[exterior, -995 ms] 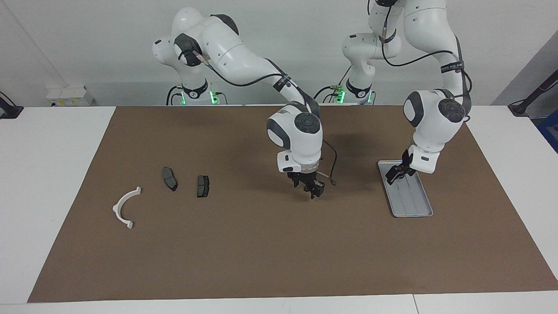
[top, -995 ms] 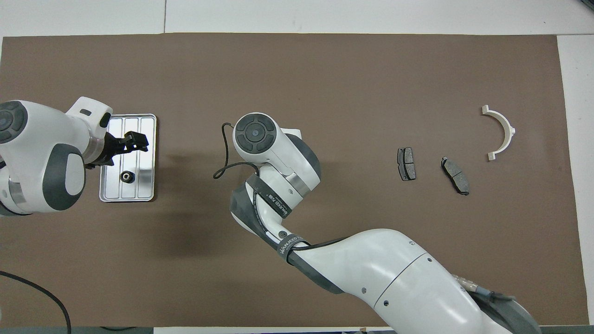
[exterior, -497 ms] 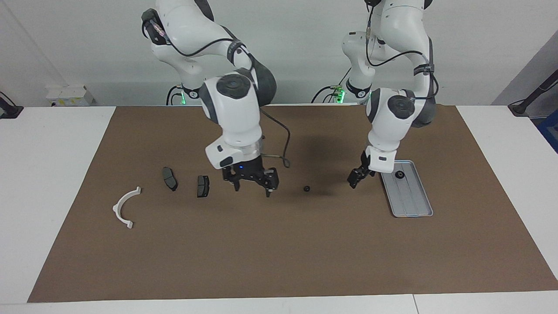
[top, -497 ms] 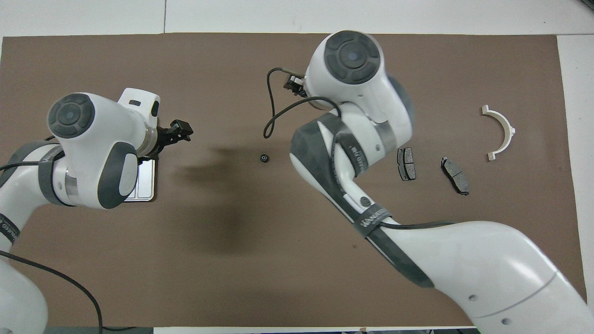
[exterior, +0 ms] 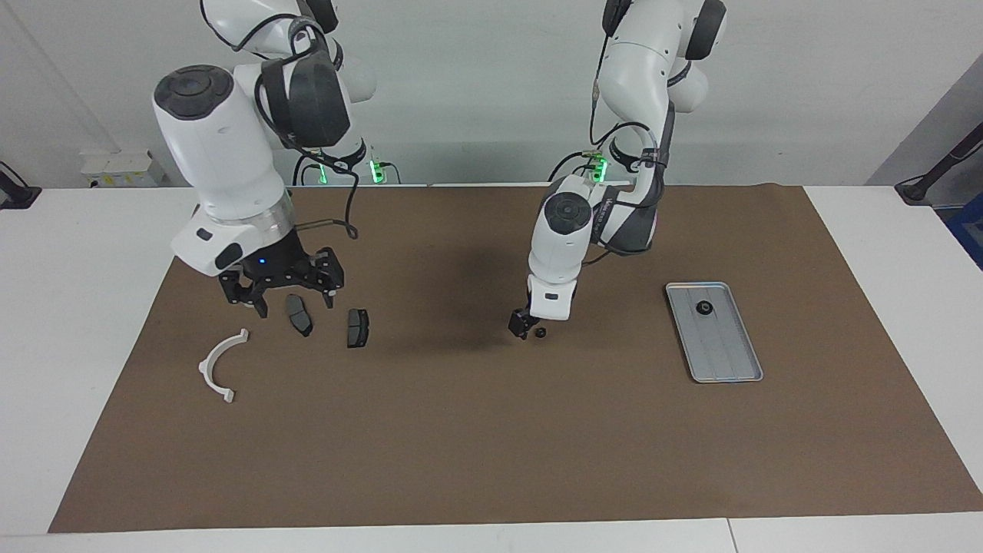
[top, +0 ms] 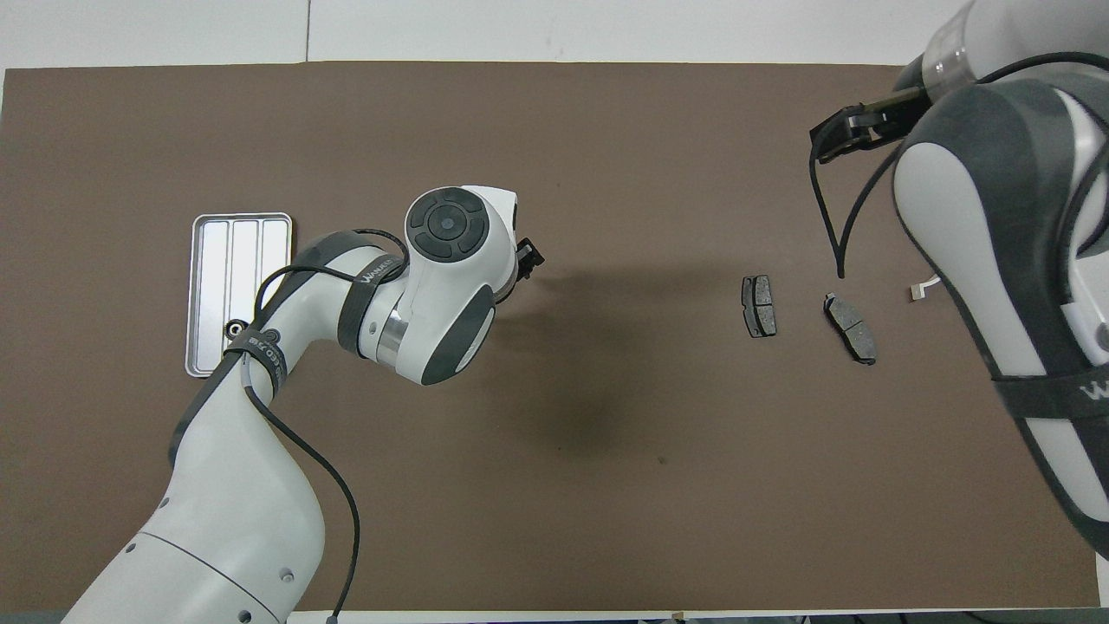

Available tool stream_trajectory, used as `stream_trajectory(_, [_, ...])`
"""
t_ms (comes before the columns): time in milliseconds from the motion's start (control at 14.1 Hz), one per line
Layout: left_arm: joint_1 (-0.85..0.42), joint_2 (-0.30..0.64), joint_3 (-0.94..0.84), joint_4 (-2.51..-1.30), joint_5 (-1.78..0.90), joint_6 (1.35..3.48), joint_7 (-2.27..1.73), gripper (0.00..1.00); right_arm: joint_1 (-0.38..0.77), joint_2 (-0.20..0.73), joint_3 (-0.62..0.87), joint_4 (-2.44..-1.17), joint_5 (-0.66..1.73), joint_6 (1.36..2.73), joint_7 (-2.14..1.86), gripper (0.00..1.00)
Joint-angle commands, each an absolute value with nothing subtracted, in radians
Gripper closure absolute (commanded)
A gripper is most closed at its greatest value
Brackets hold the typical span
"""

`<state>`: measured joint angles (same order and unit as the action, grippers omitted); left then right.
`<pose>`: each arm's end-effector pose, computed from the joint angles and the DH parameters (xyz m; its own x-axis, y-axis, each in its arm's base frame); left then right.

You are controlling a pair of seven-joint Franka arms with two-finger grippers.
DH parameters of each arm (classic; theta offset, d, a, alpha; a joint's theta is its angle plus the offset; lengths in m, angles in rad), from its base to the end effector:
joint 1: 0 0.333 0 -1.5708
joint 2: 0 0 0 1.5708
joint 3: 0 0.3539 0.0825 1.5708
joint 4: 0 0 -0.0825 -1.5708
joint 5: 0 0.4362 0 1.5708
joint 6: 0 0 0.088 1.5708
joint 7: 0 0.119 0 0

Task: Pick bearing gear from pile to tray
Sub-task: 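Grasp the second bearing with the left gripper while the right gripper withdraws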

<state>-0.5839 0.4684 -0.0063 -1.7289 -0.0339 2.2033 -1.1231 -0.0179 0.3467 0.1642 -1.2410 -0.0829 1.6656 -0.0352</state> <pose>0.6008 -0.4037 0.3042 0.8505 0.5254 -0.0249 0.5258 -0.8504 0.0182 0.7277 0.0757 0.6037 0.9814 0.1738 0.0811 0.1719 -0.9847 0.0302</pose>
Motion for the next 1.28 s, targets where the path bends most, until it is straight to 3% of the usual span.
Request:
stream_trajectory(0, [-0.597,0.462,0.011,-1.772,-0.015,2.255,-1.146,0.08,-0.081,0.232,0.179,-1.348,-0.057,1.644,-0.094,0.0])
stream_trajectory(426, [-0.583,0.462,0.011,-1.792,-0.015,2.289,-1.146,0.16,-0.106,0.033,0.179,-1.489,-0.055,1.583,-0.083,0.0])
stream_trajectory(568, [-0.578,0.462,0.012,-1.804,-0.015,2.309,-1.146,0.19,-0.103,0.006,0.175,-1.503,-0.055,1.583,-0.075,0.0])
stream_trajectory(853, [-0.58,0.46,0.012,-1.812,-0.015,2.31,-1.147,0.35,-0.104,-0.032,0.15,-1.558,-0.055,1.586,-0.063,0.0])
stream_trajectory(924, [-0.58,0.46,0.012,-1.815,-0.015,2.31,-1.147,0.46,-0.106,-0.034,0.15,-1.56,-0.055,1.583,-0.06,0.0])
stream_trajectory(1066, [-0.578,0.456,0.012,-1.813,-0.015,2.295,-1.146,0.82,-0.106,-0.035,0.149,-1.562,-0.055,1.578,-0.038,0.0])
stream_trajectory(1137, [-0.577,0.454,0.012,-1.81,-0.015,2.287,-1.144,0.92,-0.106,-0.037,0.143,-1.565,-0.055,1.578,-0.037,0.0])
stream_trajectory(1208, [-0.568,0.453,0.015,-1.799,-0.015,2.249,-1.141,0.95,-0.106,-0.041,0.138,-1.566,-0.054,1.578,-0.037,0.0])
